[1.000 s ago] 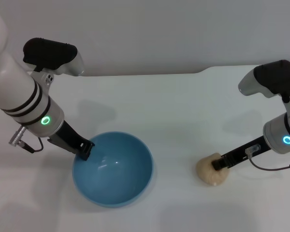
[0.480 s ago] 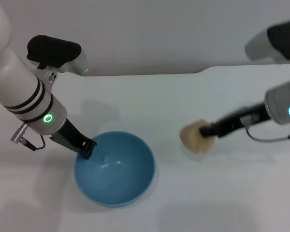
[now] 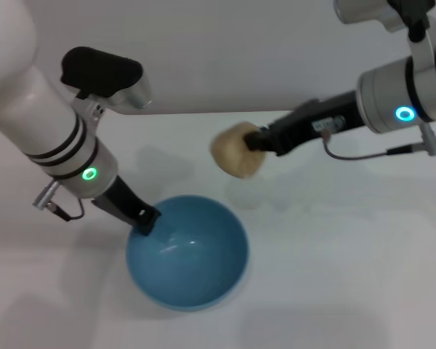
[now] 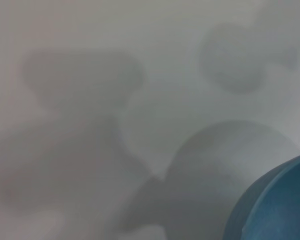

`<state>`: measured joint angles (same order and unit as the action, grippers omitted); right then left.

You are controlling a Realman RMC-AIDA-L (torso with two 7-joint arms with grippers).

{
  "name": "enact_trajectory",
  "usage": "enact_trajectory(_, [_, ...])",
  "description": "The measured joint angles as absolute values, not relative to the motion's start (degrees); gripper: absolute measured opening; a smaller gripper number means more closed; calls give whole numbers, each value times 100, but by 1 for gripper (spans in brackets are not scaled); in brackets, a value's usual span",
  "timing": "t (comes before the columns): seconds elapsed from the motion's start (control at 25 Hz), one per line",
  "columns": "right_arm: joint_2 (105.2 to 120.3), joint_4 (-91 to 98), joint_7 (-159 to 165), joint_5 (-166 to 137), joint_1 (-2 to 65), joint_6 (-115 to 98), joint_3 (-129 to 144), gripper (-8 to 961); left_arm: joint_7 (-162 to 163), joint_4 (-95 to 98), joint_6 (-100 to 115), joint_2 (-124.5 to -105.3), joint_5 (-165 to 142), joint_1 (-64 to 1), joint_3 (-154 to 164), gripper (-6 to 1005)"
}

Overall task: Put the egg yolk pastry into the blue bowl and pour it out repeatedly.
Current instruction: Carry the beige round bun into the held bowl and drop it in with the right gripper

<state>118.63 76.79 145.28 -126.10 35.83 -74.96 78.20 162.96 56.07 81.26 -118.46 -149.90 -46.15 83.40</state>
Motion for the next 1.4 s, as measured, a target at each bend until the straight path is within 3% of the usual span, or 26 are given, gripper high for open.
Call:
enact_trajectory(1.16, [11876,7216,14525,-12404,3465,-7437,9067,16,16337,5623,7927,-11827,-14589,-4790,8701,-1])
enact_trajectory(1.4, [11859,7206,14462,-12426,3472,-7438,9062,103,16336,5646,7921,-11832,-14590,-4790,8701,-1])
